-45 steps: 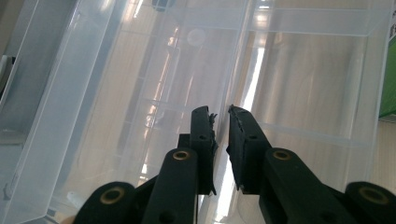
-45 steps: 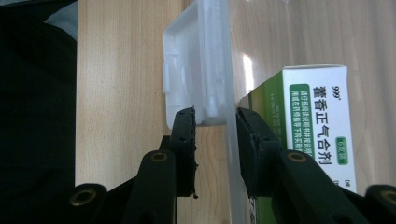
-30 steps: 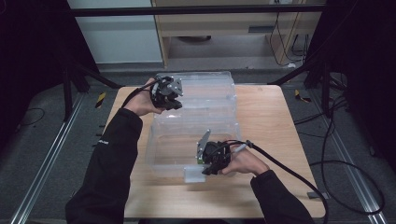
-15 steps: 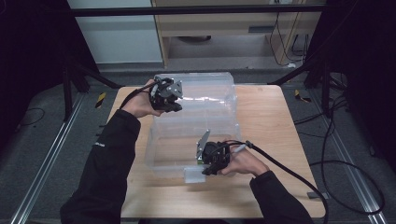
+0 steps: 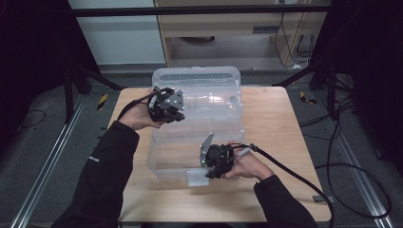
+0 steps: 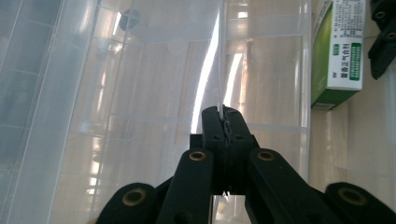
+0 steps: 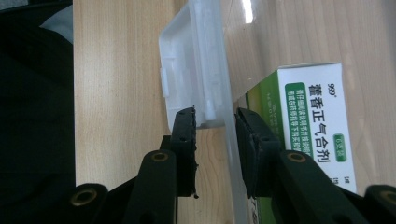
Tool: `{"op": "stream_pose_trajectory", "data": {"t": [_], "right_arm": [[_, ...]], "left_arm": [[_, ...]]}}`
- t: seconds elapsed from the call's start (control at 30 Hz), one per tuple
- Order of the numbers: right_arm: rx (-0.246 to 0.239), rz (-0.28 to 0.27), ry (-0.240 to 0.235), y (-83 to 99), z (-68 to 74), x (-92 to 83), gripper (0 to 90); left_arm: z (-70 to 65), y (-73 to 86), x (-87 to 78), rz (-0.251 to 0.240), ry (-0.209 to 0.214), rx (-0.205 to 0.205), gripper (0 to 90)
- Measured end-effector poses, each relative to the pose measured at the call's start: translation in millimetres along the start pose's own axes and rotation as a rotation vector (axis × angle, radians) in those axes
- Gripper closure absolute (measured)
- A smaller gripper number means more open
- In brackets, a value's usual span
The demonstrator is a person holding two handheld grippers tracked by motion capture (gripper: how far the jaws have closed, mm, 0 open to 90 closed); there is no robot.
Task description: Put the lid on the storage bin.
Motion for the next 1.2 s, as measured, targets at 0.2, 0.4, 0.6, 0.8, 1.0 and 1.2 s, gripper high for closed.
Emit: {"op": "stream_pose_trajectory", "data": {"t": [0.2,0.4,0.6,0.8,1.0,1.2], "right_arm": [[-0.001,-0.001,0.001,0.0,0.2,0.0,69.5],[0.001,-0.001,0.01,-0.1,0.9,0.1,69.4],[-0.01,-0.006,0.005,0.0,0.3,0.1,69.3],[-0.012,-0.01,0.014,0.1,0.2,-0.1,69.0],[-0.015,-0.018,0.023,0.7,0.9,-0.4,68.6],[-0.024,-0.028,0.034,1.0,1.6,-0.8,68.2]], "left_arm": [[-13.3,1.7,-4.0,-0.02,0.007,0.001,89.6],[-25.8,3.4,-7.2,-0.013,-0.002,0.016,89.6],[-42.4,5.9,-7.7,-0.026,0.014,0.005,89.5],[-52.9,9.7,-7.3,-0.029,0.02,-0.009,89.4],[-59.6,9.2,-6.7,-0.003,0.016,-0.004,89.2],[-62.6,10.3,-6.0,0.004,0.02,-0.012,89.0]]}}
Point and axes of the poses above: each handheld gripper's, and its own axes: x roughly forward along the jaws, y roughly out of its underside, z roughly to its left, the point moved 6 cm from there along x, roughly forward along the jaws, and after that the axes turned 1 degree about z, right-handed, at the moved point
